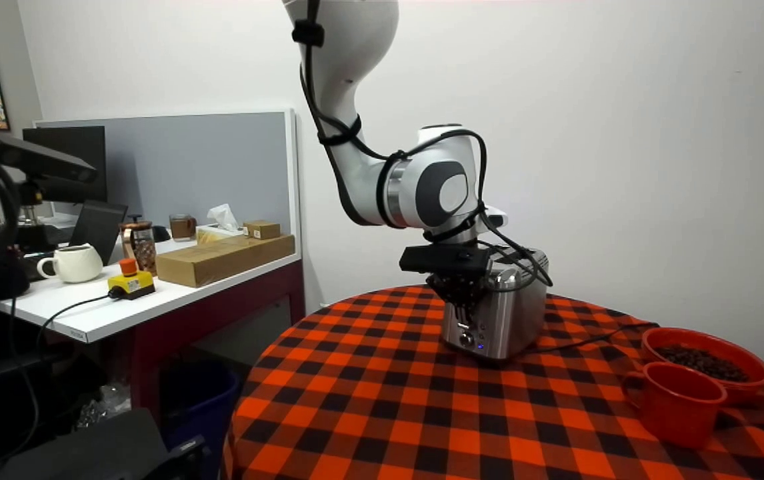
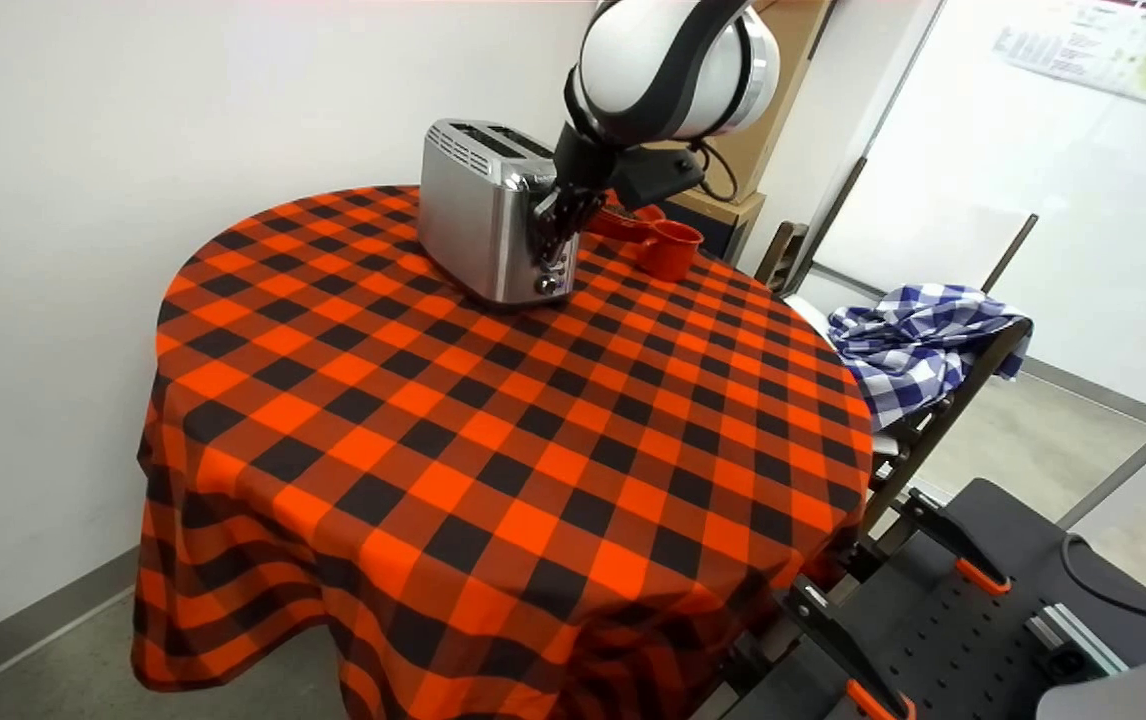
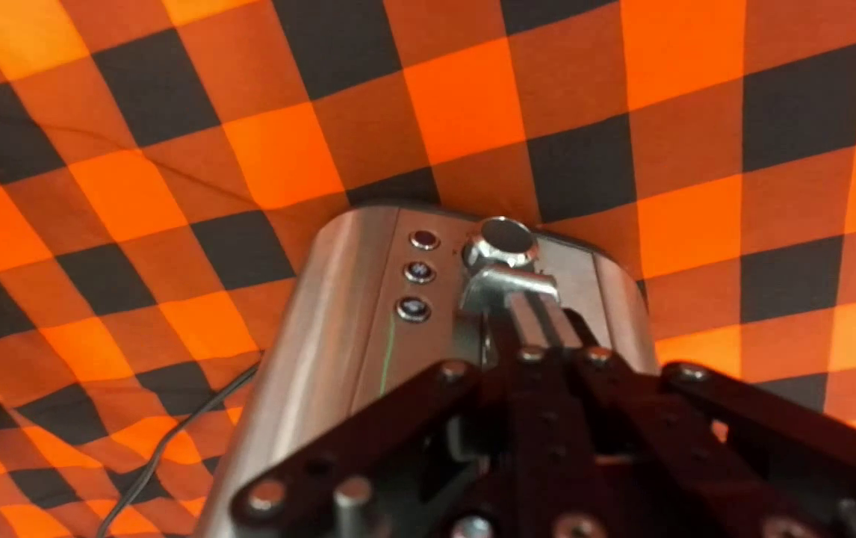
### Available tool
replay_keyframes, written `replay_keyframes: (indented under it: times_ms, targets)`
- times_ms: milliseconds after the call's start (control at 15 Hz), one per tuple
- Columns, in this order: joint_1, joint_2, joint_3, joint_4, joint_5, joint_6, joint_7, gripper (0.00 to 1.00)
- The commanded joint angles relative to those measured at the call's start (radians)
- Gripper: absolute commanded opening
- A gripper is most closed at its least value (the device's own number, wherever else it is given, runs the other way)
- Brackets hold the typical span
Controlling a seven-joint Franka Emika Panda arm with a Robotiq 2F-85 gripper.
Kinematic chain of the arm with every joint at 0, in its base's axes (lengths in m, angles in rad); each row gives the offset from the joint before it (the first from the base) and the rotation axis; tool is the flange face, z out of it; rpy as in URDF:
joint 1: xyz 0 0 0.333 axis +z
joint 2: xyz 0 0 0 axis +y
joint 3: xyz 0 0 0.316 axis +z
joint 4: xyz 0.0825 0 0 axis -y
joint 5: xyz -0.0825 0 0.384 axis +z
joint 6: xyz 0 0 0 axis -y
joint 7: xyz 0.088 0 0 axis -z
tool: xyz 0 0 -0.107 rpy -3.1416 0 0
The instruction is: Push down the lever on the toaster
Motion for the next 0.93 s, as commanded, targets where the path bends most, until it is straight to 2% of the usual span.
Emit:
replay_keyframes:
  times_ms: [0,200,267,333,467,733,867]
  targets:
    - [0.01,0.092,-0.004,0.042,-0.011,0.039,0.013,0.0]
    - [0.0,0.079,0.004,0.04,0.0,0.032,0.009,0.0]
    - [-0.019,0.065,0.028,0.041,0.026,0.013,0.0,0.03]
    - [-0.038,0.052,0.052,0.041,0.048,-0.006,-0.017,0.27]
    - [-0.078,0.007,0.098,0.034,0.095,-0.059,-0.043,0.32]
    - [-0.112,-0.086,0.165,-0.004,0.176,-0.175,-0.08,0.6]
    - [-0.101,-0.152,0.176,-0.031,0.208,-0.261,-0.07,0.75]
